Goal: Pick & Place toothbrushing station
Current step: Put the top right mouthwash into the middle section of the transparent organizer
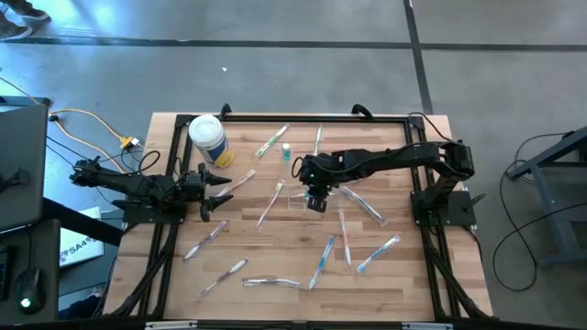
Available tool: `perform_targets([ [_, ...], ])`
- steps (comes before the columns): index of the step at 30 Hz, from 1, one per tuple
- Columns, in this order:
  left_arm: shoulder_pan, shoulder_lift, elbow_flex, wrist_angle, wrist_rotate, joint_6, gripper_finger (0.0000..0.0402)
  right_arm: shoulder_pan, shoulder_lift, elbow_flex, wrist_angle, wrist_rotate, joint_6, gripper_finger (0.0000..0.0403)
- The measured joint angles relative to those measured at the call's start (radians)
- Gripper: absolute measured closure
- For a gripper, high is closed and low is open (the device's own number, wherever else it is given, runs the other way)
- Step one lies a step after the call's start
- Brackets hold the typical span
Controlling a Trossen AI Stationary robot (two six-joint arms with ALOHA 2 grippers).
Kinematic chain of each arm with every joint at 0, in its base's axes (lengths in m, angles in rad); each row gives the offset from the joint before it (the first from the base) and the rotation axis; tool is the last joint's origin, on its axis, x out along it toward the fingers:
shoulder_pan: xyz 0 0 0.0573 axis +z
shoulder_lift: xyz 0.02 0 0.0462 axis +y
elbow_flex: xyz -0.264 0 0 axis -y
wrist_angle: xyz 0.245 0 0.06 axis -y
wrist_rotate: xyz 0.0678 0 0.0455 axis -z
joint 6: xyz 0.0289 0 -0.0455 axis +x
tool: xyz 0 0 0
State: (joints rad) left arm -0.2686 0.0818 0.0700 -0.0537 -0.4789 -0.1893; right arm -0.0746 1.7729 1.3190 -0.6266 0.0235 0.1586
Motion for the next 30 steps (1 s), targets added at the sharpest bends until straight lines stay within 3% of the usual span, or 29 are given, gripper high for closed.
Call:
perform_targets([
  [30,0.000,0.000,-0.001,0.000,0.027,-0.011,0.0139,-0.006,0.051,0.000,0.015,-0.029,-0.002,0.0287],
])
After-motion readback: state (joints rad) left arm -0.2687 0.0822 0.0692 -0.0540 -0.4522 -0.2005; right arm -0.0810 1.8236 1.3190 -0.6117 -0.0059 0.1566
